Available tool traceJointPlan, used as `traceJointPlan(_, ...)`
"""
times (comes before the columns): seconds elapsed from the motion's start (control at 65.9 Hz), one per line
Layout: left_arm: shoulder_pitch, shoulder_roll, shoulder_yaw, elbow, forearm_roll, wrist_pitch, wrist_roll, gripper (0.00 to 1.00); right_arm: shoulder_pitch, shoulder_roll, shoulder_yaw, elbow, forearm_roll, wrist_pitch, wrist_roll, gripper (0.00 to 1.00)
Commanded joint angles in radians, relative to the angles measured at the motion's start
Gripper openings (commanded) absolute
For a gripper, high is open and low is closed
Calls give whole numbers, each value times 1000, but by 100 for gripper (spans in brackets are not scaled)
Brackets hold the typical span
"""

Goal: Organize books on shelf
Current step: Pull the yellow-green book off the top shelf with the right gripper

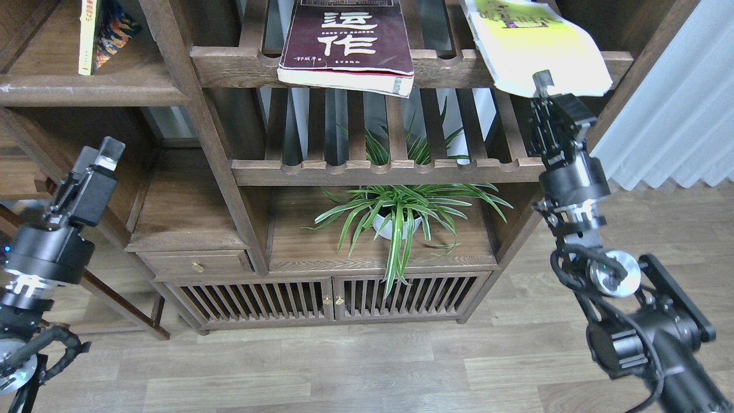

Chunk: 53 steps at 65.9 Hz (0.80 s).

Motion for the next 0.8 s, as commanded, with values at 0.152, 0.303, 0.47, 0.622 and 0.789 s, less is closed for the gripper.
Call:
traceJointPlan(0.152,2,-12,56,9,-56,0,0,95,-173,-1,2,118,9,-1,-4,0)
traceJointPlan(0.303,9,-18,91,9,-64,0,-1,100,-269,-3,-8,149,9,-1,-6,0)
traceJointPlan(0.47,26,-64,137,10,-67,0,0,100,-399,-9,-12,181,6,-1,-7,0)
traceJointPlan(0.622,49,-90,191,9,-94,0,0,100,-497,-32,-17,181,2,-1,-9,0)
traceJointPlan(0.789,97,-117,262,10,-142,0,0,100,-589,-53,-64,180,1,-1,-7,0)
